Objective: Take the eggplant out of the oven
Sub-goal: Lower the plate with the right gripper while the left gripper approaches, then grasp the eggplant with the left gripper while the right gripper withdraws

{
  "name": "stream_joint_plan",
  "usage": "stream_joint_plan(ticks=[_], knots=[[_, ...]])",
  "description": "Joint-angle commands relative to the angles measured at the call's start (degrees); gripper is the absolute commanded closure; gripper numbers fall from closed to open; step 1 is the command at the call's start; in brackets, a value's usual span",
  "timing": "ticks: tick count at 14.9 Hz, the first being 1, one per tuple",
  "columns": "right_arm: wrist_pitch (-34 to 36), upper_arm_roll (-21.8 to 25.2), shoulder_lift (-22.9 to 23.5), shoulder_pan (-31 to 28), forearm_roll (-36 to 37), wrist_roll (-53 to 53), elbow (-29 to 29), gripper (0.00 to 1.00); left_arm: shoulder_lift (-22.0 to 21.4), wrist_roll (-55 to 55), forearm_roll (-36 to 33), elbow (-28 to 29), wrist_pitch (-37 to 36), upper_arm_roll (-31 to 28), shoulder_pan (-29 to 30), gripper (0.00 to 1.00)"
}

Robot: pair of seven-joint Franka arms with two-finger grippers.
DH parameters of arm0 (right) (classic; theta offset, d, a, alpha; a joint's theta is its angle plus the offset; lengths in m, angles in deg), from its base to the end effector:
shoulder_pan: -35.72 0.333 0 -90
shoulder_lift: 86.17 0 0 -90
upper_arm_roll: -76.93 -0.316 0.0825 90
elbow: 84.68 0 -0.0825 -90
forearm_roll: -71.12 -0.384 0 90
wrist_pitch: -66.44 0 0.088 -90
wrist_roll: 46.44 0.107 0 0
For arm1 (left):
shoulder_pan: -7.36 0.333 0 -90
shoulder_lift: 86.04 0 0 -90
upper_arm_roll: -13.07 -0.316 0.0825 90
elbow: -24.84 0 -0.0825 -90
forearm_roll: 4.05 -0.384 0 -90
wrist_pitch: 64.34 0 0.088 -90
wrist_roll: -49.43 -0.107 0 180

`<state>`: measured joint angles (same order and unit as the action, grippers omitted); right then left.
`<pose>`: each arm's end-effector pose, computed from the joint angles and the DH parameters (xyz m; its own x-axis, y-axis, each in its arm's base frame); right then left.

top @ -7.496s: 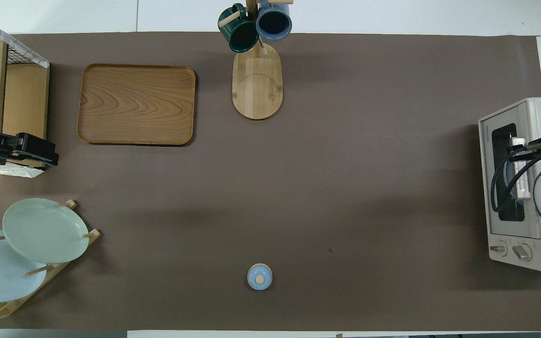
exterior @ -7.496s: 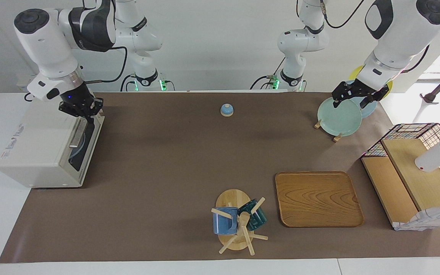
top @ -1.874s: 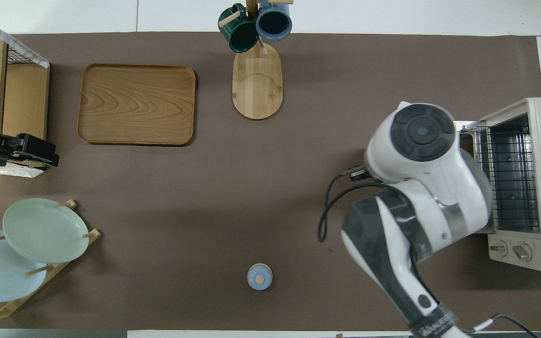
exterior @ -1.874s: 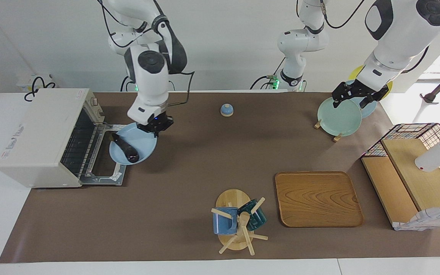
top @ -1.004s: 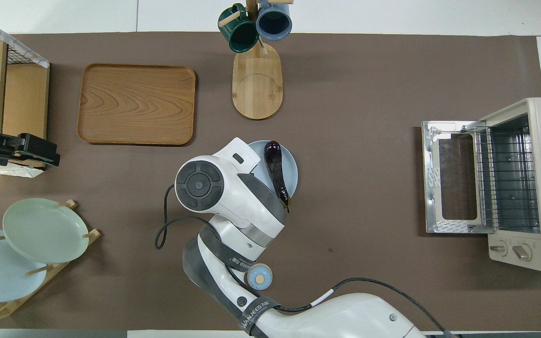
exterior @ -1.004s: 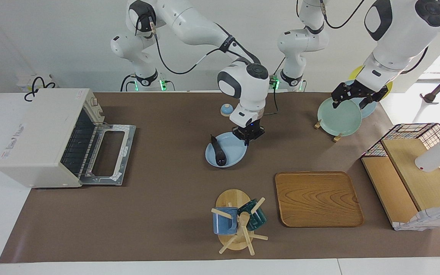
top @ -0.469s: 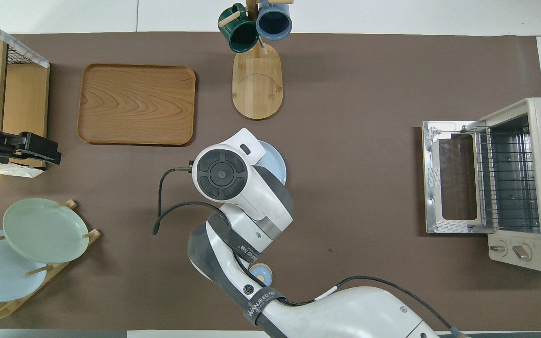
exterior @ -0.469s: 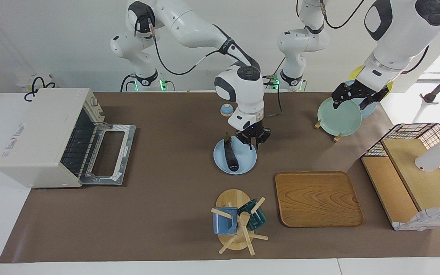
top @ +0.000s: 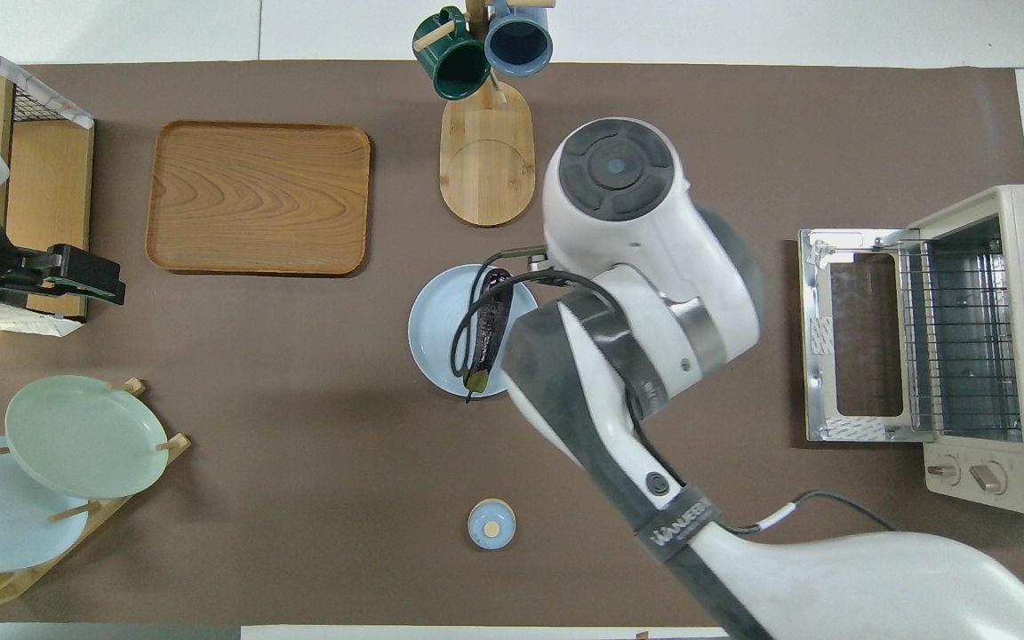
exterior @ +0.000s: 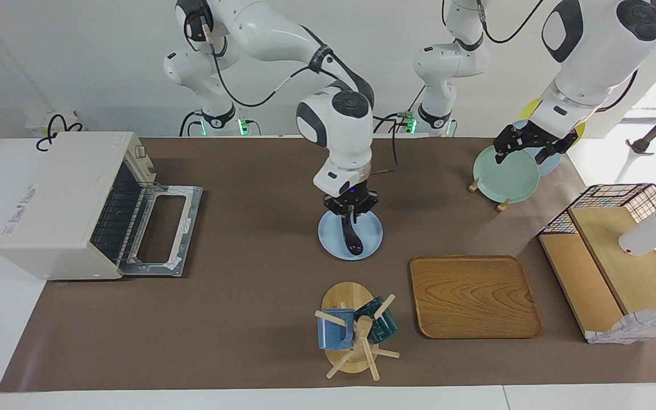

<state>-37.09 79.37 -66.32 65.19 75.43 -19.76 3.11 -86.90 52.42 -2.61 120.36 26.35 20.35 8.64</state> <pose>0.5857 0.2955 0.4519 0.9993 0.0269 -0.0259 0.0296 -0.9936 0.1093 0.5443 -0.0604 0.5884 0.9962 -0.0518 -0.0705 -0.0506 -0.9985 0.0195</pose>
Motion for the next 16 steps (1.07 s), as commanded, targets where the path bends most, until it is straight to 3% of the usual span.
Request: stream_joint_plan(ticks=[1, 3, 6, 8, 13, 16], knots=[[0.8, -0.9, -5.2, -3.3, 8.8, -1.0, 11.1, 1.00, -1.3, 7.0, 0.0, 4.2, 5.0, 0.0, -4.8, 0.00], [-0.9, -0.9, -7.2, -9.0, 10.4, -4.2, 17.3, 1.00, -1.4, 9.1, 0.5, 7.3, 9.1, 0.1, -8.6, 0.00], [-11.7, -1.0, -9.9, -16.7, 10.4, -10.8, 28.4, 1.00, -0.5, 10.5, 3.8, 9.3, 12.5, 0.0, -13.2, 0.00], [-19.5, -0.9, -11.4, -17.6, 10.5, -10.9, 35.8, 1.00, 0.8, 13.6, 4.1, 11.3, 16.8, 0.0, -17.2, 0.00], [-22.2, -0.9, -10.4, -20.7, 10.9, -14.5, 36.4, 1.00, 7.3, 18.3, 5.7, 15.3, 31.4, 0.0, -27.4, 0.00], [-21.9, -0.9, -10.4, -21.8, 13.2, -17.4, 36.4, 1.00, 11.8, 18.0, 5.7, 15.3, 36.7, 0.1, -29.8, 0.00]])
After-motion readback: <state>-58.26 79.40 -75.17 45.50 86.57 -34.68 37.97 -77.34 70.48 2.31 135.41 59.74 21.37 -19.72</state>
